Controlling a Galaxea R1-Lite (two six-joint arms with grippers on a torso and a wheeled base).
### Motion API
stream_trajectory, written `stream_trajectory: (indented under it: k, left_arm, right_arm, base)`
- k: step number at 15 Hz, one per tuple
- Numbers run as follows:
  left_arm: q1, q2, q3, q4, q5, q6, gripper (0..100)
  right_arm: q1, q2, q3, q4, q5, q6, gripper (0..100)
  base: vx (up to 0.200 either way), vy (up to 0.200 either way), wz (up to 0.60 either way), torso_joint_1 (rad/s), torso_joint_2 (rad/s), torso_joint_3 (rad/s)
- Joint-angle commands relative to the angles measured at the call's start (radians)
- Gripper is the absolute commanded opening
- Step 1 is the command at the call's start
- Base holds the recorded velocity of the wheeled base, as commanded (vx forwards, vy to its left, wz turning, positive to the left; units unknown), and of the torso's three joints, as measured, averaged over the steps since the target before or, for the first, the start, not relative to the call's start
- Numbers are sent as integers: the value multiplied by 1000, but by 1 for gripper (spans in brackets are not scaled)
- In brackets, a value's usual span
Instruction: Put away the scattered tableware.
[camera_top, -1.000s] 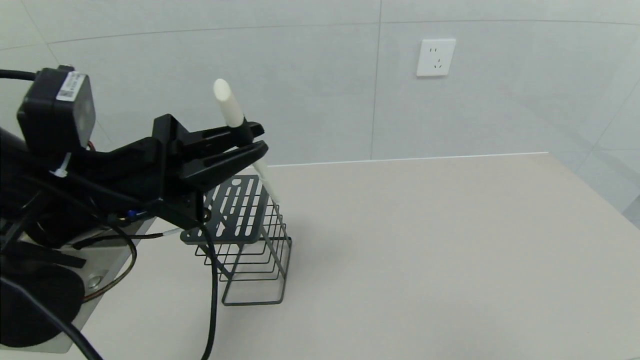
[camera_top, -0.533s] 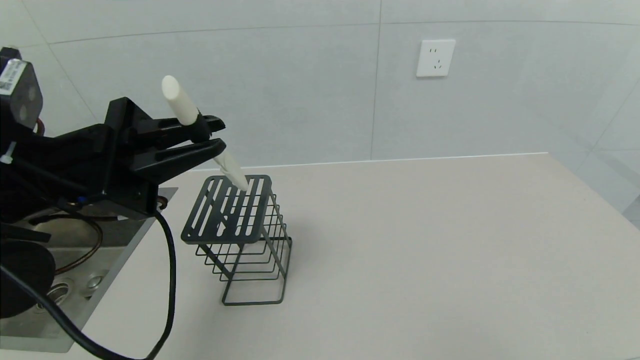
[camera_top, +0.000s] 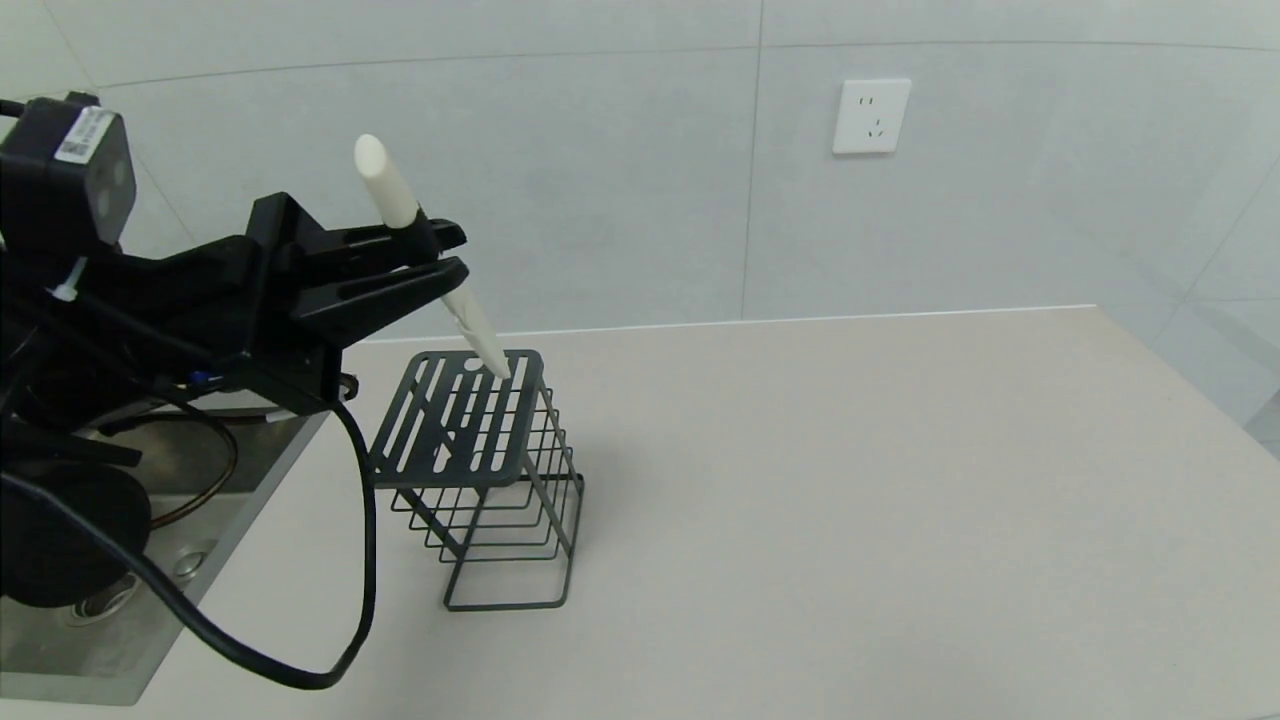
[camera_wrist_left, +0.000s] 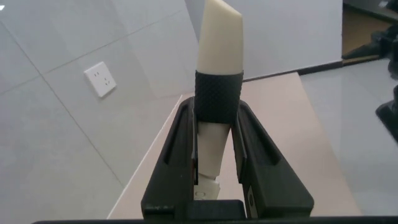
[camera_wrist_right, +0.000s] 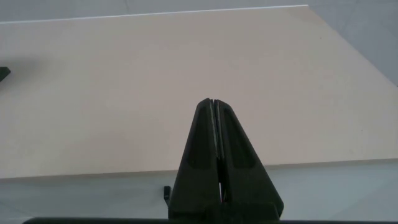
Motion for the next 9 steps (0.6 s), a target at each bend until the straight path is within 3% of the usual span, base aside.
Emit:
stream_trajectory:
  k: [1, 2, 3, 4, 9]
  left_arm:
    - [0, 6, -1, -4, -8, -34, 0]
    - [5, 7, -3, -4, -67, -41, 0]
    - [19, 7, -3, -4, -162, -63, 0]
    - [36, 13, -11, -4, -197, -70, 0]
    - [39, 105, -138, -4, -199, -66, 0]
  right_arm:
    - [0, 1, 0, -2, 1, 4, 0]
    - [0, 1, 0, -2, 1, 7, 0]
    - [1, 1, 0, -2, 1, 7, 0]
    - [0, 1, 0, -2, 2, 7, 0]
    - [0, 1, 0, -2, 2, 7, 0]
  base:
    - [0, 0, 0, 0, 0, 0]
    - [0, 0, 0, 0, 0, 0]
    - [0, 0, 0, 0, 0, 0]
    - [0, 0, 0, 0, 0, 0]
    - [0, 0, 0, 0, 0, 0]
